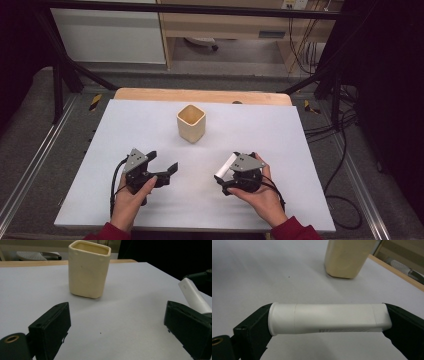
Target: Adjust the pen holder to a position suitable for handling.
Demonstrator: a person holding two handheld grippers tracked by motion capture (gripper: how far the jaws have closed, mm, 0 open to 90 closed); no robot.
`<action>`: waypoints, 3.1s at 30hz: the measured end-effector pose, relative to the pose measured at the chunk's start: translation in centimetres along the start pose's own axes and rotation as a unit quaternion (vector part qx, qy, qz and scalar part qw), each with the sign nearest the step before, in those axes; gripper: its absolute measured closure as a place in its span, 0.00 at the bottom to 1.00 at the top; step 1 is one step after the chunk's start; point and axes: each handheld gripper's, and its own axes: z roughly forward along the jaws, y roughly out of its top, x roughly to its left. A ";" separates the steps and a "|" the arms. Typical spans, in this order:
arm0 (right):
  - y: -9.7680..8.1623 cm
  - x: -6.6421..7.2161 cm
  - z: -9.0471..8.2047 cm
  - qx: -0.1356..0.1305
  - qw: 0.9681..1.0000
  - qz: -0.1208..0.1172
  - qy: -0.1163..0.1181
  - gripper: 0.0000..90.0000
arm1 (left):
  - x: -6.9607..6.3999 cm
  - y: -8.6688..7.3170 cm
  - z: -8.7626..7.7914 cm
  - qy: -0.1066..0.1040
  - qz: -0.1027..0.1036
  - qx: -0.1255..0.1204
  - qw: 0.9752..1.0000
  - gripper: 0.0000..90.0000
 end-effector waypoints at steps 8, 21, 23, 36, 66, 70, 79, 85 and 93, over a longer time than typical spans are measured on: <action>1.3 0.4 1.4 -0.006 1.000 -0.010 0.004 0.05 | 0.4 1.3 1.4 0.000 0.005 0.004 1.000 0.08; 3.1 1.9 2.7 -0.030 0.999 -0.018 0.013 0.05 | 0.6 4.4 1.8 -0.006 0.014 -0.004 1.000 0.09; 3.1 2.1 2.8 -0.032 0.999 -0.023 0.014 0.05 | 0.5 4.3 1.7 -0.012 0.009 -0.001 1.000 0.09; 3.3 3.0 2.6 -0.046 0.998 -0.045 0.017 0.05 | -0.8 4.5 1.8 -0.043 0.013 0.028 0.999 0.08; 2.8 5.4 2.9 -0.050 0.994 -0.099 0.024 0.05 | -2.9 3.2 2.8 -0.082 0.022 0.081 0.993 0.09; 2.7 5.5 3.1 -0.049 0.993 -0.104 0.023 0.05 | -2.9 3.3 2.7 -0.085 0.017 0.078 0.993 0.11; 2.7 5.5 3.0 -0.057 0.992 -0.110 0.021 0.05 | -3.0 3.1 3.1 -0.101 0.004 0.092 0.991 0.19; 2.8 5.8 3.2 -0.060 0.991 -0.117 0.023 0.05 | -3.3 2.7 3.3 -0.110 0.002 0.098 0.989 0.21; 2.8 6.4 3.3 -0.062 0.989 -0.134 0.021 0.05 | -3.9 2.4 3.7 -0.123 0.002 0.106 0.987 0.25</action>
